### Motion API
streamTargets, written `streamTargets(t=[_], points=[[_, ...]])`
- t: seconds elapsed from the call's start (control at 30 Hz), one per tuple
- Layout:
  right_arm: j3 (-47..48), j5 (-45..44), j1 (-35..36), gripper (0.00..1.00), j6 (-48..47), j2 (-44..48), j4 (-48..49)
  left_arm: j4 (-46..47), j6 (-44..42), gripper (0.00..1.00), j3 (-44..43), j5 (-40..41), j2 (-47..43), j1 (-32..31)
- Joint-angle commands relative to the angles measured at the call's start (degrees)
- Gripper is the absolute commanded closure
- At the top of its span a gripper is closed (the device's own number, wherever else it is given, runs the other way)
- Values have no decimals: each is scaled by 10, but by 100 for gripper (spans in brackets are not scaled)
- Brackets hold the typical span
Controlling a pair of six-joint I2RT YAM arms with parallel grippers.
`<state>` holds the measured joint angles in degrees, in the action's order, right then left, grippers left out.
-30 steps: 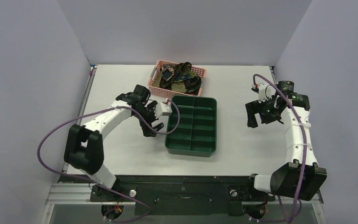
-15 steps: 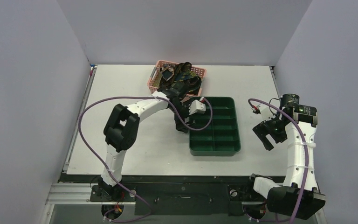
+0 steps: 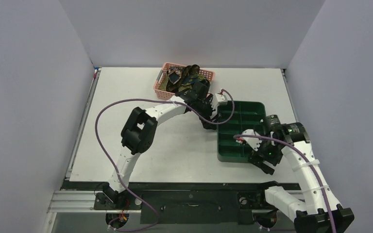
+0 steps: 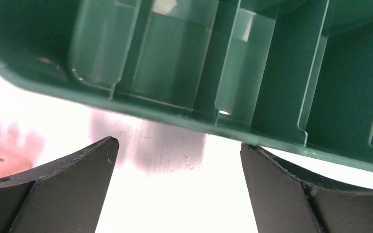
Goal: Roll the ties
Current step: Move the storage box to the corner of the board.
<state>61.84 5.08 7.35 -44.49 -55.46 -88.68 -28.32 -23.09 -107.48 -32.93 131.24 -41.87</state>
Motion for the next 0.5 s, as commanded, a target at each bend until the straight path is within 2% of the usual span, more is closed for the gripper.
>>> streamTargets(t=[0.0, 0.2, 0.37, 0.47], points=[[-54, 71, 99, 30, 15, 0, -14, 78, 91, 3, 49, -42, -110, 41], [-92, 121, 131, 44, 14, -21, 6, 150, 188, 3, 218, -73, -234, 122], [-100, 113, 164, 57, 26, -75, 29, 158, 203, 3, 283, -71, -307, 179], [-103, 91, 216, 62, 61, -127, 52, 151, 202, 3, 304, -56, -328, 207]])
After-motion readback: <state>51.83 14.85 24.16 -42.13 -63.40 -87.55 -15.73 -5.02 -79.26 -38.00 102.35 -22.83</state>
